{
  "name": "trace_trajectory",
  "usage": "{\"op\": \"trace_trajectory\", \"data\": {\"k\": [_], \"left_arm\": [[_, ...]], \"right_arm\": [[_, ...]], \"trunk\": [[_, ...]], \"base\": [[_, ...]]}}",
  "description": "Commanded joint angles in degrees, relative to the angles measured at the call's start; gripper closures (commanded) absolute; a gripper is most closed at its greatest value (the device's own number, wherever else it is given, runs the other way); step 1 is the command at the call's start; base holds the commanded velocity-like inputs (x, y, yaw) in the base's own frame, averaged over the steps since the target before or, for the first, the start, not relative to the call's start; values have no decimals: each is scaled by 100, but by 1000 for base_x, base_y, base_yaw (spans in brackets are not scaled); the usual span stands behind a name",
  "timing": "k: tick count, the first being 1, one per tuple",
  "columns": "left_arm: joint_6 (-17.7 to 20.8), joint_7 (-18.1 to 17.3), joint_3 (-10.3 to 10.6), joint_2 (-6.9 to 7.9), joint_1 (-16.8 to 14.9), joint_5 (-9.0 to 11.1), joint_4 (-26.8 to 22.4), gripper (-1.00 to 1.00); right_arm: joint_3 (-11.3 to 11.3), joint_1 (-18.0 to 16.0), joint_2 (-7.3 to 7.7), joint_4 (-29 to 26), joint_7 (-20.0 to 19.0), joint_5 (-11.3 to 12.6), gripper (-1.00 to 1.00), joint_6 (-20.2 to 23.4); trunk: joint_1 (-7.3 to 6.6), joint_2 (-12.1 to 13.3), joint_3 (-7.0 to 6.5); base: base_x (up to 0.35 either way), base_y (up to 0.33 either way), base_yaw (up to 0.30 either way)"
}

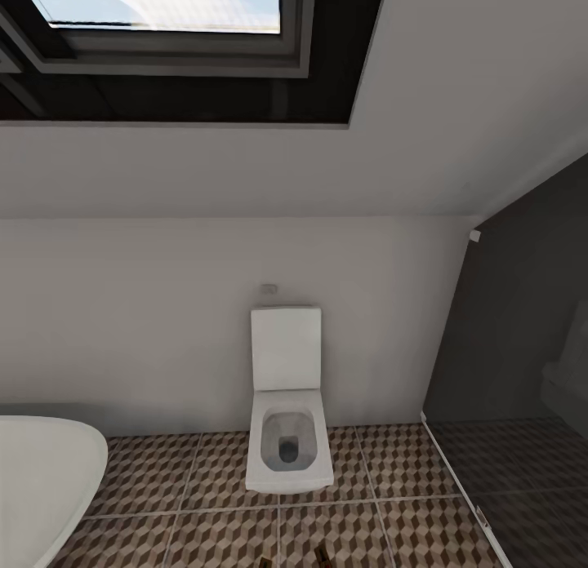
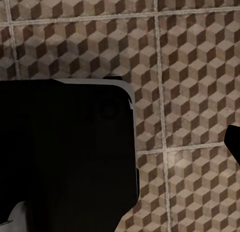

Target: Take the four mousetraps from the cabinet in the bathroom and place them on the bathroom floor. Make sure all four end up on the same floor surface, and ensure that at least two of them are either under or directly next to the same bathroom sink.

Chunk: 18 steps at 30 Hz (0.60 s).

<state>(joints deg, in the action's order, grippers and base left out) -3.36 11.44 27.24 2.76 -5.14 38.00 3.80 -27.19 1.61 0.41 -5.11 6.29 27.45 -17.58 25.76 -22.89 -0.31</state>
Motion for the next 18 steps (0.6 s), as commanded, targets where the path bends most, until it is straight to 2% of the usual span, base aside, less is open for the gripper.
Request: {"op": "trace_trajectory", "data": {"k": [1, 18], "left_arm": [[-24, -1, 36, -4, -4, 32, 16, -100], [-24, -1, 36, -4, -4, 32, 16, -100]], "right_arm": [[-50, 6, 3, -16, 30, 41, -100, 0], [-50, 6, 3, -16, 30, 41, -100, -3]], "trunk": [[2, -2, 0], [2, -2, 0]], "base": [[0, 0, 0], [0, 0, 0]]}}
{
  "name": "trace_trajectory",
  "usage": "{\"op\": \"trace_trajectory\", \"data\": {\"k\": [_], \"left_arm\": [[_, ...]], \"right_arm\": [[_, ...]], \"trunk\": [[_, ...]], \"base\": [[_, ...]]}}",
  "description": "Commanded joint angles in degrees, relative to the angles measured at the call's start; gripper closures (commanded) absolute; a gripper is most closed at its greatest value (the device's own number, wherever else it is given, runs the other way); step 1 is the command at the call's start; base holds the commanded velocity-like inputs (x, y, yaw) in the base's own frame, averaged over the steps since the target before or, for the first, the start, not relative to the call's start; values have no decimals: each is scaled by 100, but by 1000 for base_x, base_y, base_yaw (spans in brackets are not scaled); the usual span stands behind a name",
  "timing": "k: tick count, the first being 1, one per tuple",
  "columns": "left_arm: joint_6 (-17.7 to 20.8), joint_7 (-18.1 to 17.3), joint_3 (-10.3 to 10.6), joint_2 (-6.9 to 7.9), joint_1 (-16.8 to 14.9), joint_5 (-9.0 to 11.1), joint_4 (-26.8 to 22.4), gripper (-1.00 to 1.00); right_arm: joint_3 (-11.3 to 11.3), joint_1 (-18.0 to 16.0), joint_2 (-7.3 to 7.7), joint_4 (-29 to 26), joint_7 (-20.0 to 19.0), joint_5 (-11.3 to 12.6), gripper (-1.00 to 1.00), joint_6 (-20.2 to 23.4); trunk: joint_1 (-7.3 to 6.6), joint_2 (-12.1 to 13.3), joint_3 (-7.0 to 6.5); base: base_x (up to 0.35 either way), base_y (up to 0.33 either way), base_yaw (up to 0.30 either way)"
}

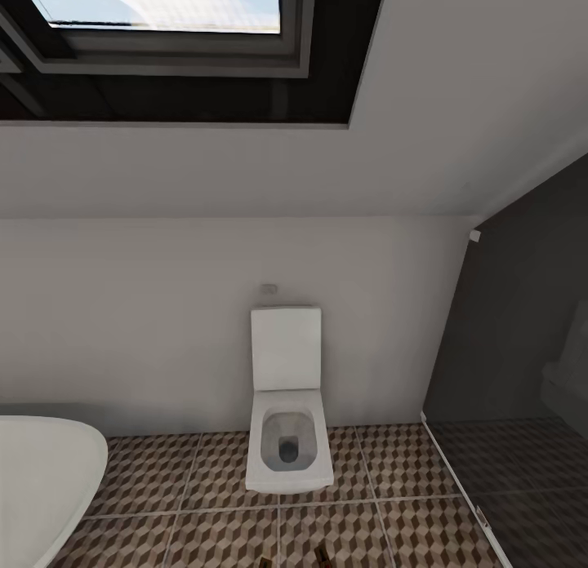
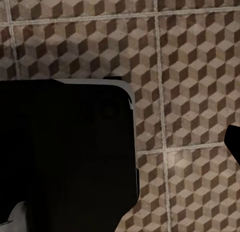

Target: Take the four mousetraps from the cabinet in the bathroom and place them on the bathroom floor. Make sure all four end up on the same floor surface, and ensure that at least two of them are either under or directly next to the same bathroom sink.

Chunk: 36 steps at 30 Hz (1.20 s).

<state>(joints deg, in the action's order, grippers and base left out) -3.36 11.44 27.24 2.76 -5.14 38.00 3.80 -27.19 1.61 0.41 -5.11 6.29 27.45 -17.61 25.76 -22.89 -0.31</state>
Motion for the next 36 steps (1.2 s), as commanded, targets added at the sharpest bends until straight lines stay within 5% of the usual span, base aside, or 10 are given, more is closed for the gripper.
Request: {"op": "trace_trajectory", "data": {"k": [1, 36], "left_arm": [[-24, -1, 36, -4, -4, 32, 16, -100], [-24, -1, 36, -4, -4, 32, 16, -100]], "right_arm": [[-50, 6, 3, -16, 30, 41, -100, -2], [-50, 6, 3, -16, 30, 41, -100, -4]], "trunk": [[2, -2, 0], [2, -2, 0]], "base": [[0, 0, 0], [0, 0, 0]]}}
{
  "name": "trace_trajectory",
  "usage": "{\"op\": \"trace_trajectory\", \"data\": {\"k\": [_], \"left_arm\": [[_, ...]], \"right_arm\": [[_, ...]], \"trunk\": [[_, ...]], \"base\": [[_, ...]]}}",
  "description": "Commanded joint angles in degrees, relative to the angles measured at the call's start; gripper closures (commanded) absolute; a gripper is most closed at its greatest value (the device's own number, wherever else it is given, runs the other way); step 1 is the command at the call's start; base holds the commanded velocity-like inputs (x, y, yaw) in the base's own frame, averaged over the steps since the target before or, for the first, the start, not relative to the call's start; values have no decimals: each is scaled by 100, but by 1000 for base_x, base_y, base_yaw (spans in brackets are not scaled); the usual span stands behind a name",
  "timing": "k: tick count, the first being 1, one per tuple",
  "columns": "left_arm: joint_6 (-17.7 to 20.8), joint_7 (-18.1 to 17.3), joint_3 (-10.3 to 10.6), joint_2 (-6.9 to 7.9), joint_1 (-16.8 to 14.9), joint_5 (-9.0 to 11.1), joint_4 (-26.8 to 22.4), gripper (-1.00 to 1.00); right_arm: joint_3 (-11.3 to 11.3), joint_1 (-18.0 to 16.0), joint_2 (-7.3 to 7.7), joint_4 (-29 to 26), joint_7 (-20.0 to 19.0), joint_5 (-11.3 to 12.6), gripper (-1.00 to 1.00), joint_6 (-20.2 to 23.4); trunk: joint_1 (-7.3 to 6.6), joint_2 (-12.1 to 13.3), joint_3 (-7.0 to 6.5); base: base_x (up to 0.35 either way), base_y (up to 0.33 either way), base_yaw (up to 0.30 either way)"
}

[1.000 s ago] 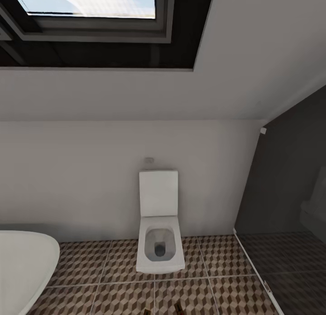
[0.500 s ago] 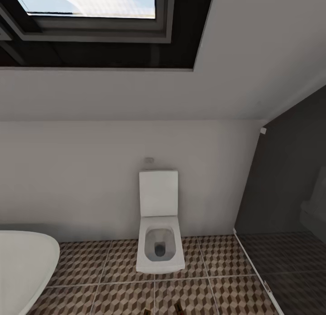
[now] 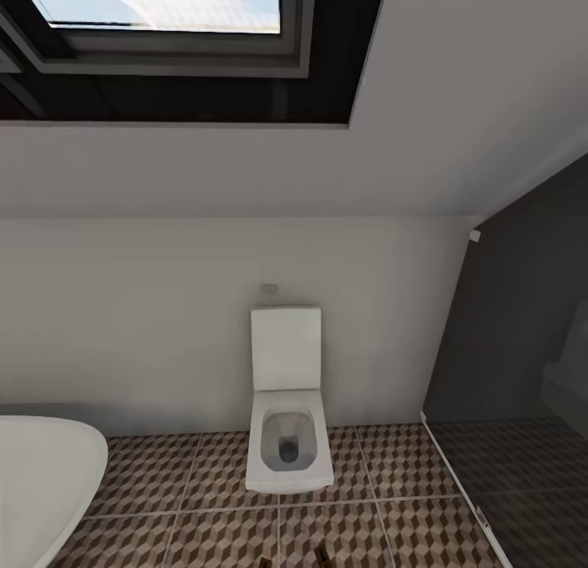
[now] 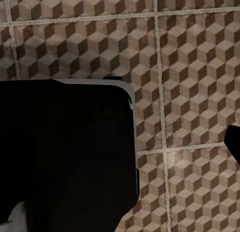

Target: Take the four mousetraps from the cabinet in the bathroom and place them on the bathroom floor. Make sure all four end up on the same floor surface, and ensure that at least two of them are either under or directly next to the same bathroom sink.

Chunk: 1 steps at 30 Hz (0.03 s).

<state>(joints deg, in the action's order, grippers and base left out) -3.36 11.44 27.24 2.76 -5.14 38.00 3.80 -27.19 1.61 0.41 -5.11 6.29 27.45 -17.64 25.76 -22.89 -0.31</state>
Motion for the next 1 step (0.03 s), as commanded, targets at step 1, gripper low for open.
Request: {"op": "trace_trajectory", "data": {"k": [1], "left_arm": [[-24, -1, 36, -4, -4, 32, 16, -100]], "right_arm": [[-50, 6, 3, -16, 30, 41, -100, 1]], "trunk": [[2, -2, 0]], "base": [[0, 0, 0]]}}
